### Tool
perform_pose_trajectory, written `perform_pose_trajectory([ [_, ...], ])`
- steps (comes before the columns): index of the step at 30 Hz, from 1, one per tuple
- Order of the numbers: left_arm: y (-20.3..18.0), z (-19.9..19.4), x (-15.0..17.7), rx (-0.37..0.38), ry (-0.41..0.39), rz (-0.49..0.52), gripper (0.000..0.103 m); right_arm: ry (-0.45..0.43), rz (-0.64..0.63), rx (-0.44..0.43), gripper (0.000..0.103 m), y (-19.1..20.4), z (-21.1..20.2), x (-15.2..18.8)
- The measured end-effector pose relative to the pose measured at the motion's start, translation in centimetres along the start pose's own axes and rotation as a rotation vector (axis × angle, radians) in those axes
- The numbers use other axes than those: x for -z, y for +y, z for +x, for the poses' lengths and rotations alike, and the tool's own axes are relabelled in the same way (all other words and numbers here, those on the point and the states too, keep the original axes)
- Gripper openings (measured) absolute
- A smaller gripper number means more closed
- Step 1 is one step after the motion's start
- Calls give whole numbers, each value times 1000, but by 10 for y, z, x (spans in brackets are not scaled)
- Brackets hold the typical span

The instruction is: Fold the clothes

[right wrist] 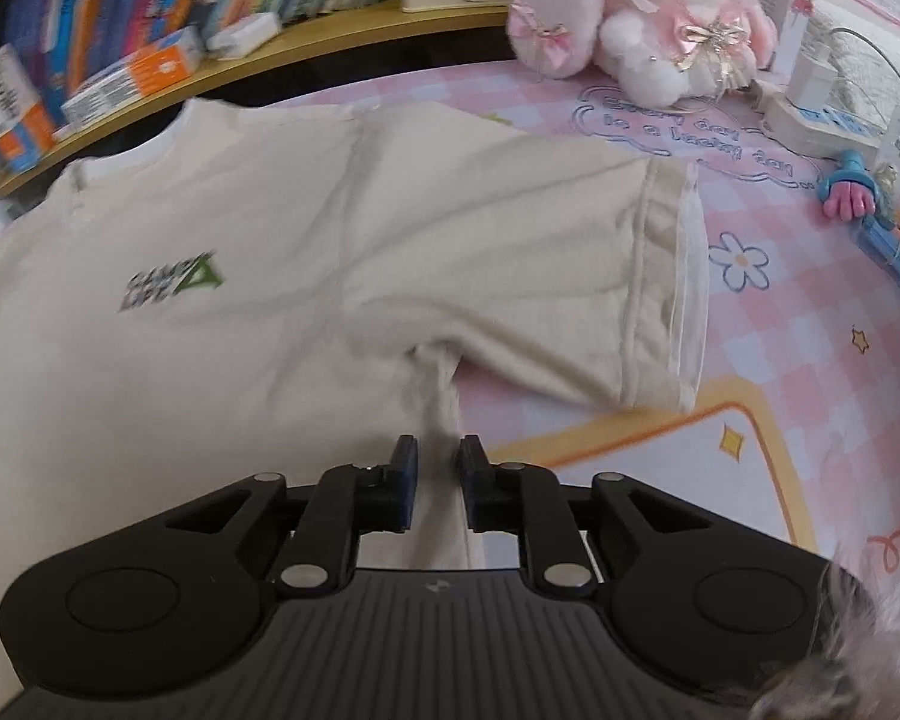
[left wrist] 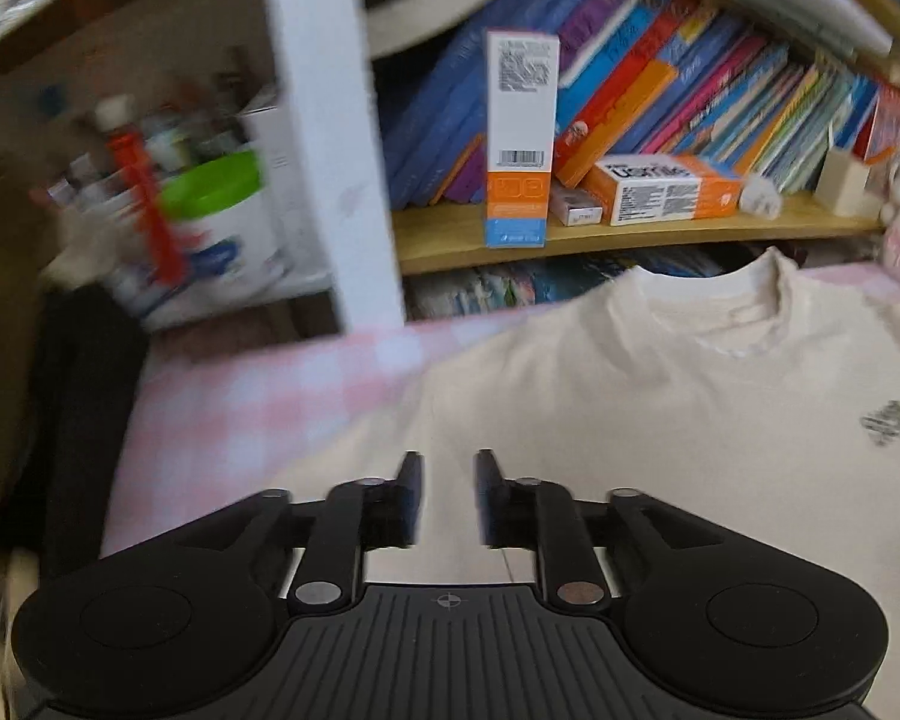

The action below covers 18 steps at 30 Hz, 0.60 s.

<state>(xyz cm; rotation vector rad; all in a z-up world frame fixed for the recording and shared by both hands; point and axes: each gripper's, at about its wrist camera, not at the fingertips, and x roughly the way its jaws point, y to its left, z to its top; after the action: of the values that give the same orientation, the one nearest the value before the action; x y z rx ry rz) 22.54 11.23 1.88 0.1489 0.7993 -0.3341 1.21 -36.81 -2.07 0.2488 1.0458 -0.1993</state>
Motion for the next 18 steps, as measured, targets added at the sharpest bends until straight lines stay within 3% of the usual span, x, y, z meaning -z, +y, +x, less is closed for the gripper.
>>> perform_pose_trajectory([
  [1,3,-18,15,1,-4,-42,50,-1,-21,-6,23,1,-5,7],
  [2,3,-34,31,5,-4,-84,55,-5,-42,-12,24,0,-12,15],
  [8,-19,-120,136,-34,21,-305,55,-25,-120,-50,37,-19,-53,68],
  [9,-30,-132,151,-44,24,-324,57,-31,-128,-58,38,-23,-60,78],
  [11,-51,-150,177,-80,32,-342,67,-49,-149,-66,50,-31,-73,95],
  [13,-72,-166,200,-151,31,-345,67,-61,-171,-73,55,-38,-81,109],
  [15,-86,-178,215,-203,37,-356,67,-55,-185,-87,55,-45,-84,120],
  [18,-98,-192,233,-210,56,-372,67,-36,-194,-120,55,-54,-89,139],
])
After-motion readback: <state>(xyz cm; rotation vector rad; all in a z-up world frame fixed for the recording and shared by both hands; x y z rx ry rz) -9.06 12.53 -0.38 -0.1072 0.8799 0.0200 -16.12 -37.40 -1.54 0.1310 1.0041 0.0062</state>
